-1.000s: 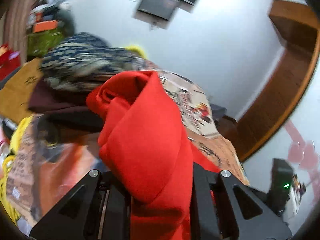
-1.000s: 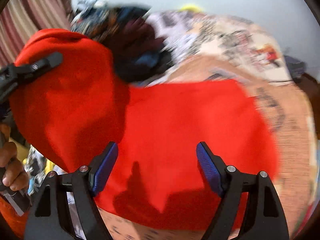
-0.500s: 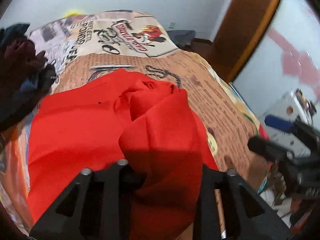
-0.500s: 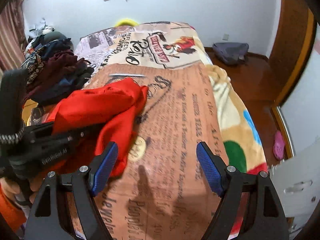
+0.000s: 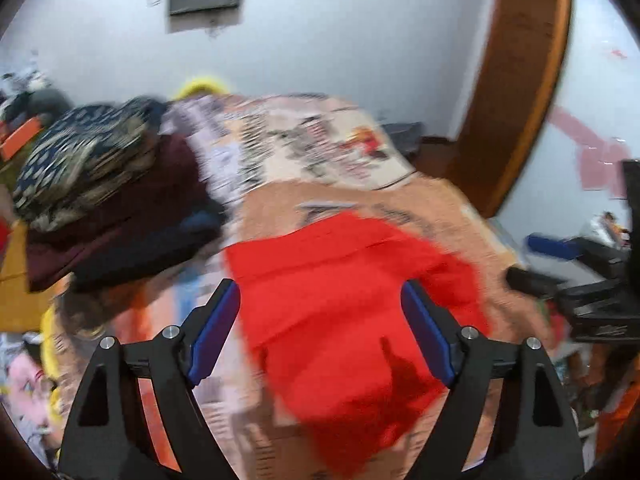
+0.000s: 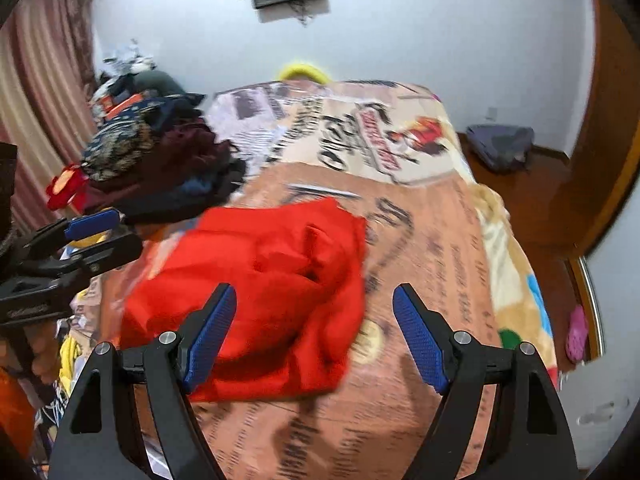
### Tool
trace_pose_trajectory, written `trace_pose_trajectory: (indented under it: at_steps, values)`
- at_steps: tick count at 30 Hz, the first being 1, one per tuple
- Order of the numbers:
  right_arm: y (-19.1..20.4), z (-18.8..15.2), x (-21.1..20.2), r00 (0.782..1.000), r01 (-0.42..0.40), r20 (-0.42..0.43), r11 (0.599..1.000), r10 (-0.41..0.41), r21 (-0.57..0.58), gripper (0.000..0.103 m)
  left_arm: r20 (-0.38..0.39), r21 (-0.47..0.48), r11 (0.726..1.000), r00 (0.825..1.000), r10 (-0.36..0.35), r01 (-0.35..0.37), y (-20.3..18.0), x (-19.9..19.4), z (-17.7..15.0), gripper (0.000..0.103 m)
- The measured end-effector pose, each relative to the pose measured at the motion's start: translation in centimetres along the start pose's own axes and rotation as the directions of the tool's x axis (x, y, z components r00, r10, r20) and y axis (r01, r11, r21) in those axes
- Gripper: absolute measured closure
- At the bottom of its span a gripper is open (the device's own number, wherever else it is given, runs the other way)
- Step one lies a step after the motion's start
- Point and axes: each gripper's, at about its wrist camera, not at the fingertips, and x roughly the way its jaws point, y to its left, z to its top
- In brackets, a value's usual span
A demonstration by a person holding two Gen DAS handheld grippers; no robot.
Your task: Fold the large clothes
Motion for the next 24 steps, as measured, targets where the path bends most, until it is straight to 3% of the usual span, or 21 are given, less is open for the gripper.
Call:
trace_pose_trajectory:
  at_steps: [3, 8, 12, 15, 18, 24]
  values:
    - [2.2, 0.5, 1.2, 1.0, -0.004, -0.004, 0.999, 0.003, -0.052, 0.025, -0.088, -0.02, 1.0, 0.996, 0.017, -0.018, 2.1, 2.1, -1.8, 0.021]
    - [4.4, -0.1, 4.5, 0.998, 0.017, -0.063, 0.991, -0.025, -0.133, 0.025, -0.191, -0.079, 0.994, 0.977, -0.094, 0.08, 2.6, 4.7, -5.2, 0.02]
    - [3.3, -1.6, 6.9, 0.984, 0.098, -0.133, 0.981, -0.121, -0.167, 0.025, -0.232, -0.066, 0.99, 0.963, -0.139, 0.127, 0.9, 6.1, -6.6, 0.019]
    - [0.8, -2.9, 7.5, 0.973, 0.132, -0.171, 0.979, -0.157, -0.154, 0.025, -0.227, 0.015, 0.996, 0.97, -0.084, 0.09, -0.9, 6.5, -7.6, 0.015]
    - [-2.6, -4.0, 7.1, 0.974, 0.095, -0.201, 0.993, -0.106, -0.066, 0.024, -0.202, 0.073, 0.995, 0.978, -0.044, 0.06, -2.2, 6.2, -8.2, 0.014]
    - [-5.7, -5.6, 5.4, 0.978, 0.104, -0.186, 0.994, -0.095, 0.04, 0.024, -0.2, 0.051, 0.996, 0.978, -0.056, 0.068, -2.2, 5.9, -8.2, 0.013]
